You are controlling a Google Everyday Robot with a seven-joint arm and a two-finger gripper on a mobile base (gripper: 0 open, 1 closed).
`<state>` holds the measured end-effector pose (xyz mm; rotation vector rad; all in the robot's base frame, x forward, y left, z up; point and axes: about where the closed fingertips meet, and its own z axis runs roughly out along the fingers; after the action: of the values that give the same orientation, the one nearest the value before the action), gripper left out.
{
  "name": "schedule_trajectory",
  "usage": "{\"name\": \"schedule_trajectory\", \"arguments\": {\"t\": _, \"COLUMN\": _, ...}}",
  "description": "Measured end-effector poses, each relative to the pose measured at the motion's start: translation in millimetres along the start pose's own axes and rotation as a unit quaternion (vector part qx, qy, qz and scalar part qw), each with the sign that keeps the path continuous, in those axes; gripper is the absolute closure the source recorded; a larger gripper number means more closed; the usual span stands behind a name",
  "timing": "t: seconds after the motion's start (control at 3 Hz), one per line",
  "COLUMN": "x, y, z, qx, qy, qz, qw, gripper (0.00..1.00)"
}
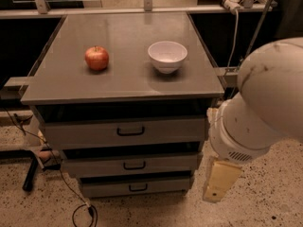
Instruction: Open bottom drawer
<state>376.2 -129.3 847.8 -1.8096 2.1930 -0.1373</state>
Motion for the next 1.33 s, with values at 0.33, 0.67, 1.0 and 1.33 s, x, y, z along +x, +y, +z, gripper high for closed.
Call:
{"name": "schedule_trajectory", "arguments": {"t": 0.33, "x": 0, "y": 0, "z": 0, "qx": 0.000, "qy": 0.000, "qz": 0.000, "qw": 1.0000, "gripper": 0.00}}
{"name": "schedule_trajectory", "arguments": {"t": 0.67, "x": -7, "y": 18, "z": 38, "qx": -0.023, "qy": -0.007, "qz": 0.016, "qw": 0.9996, "gripper": 0.00}}
{"name": "schedule_trajectory", "arguments": {"t": 1.0, "x": -18, "y": 53, "z": 117, "qx": -0.060, "qy": -0.005, "qz": 0.040, "qw": 0.9974, "gripper": 0.00}}
{"name": "schedule_trajectory", "arguments": {"t": 1.33, "x": -21, "y": 83, "z": 194, "qx": -0.086, "qy": -0.005, "qz": 0.077, "qw": 0.9933, "gripper": 0.00}}
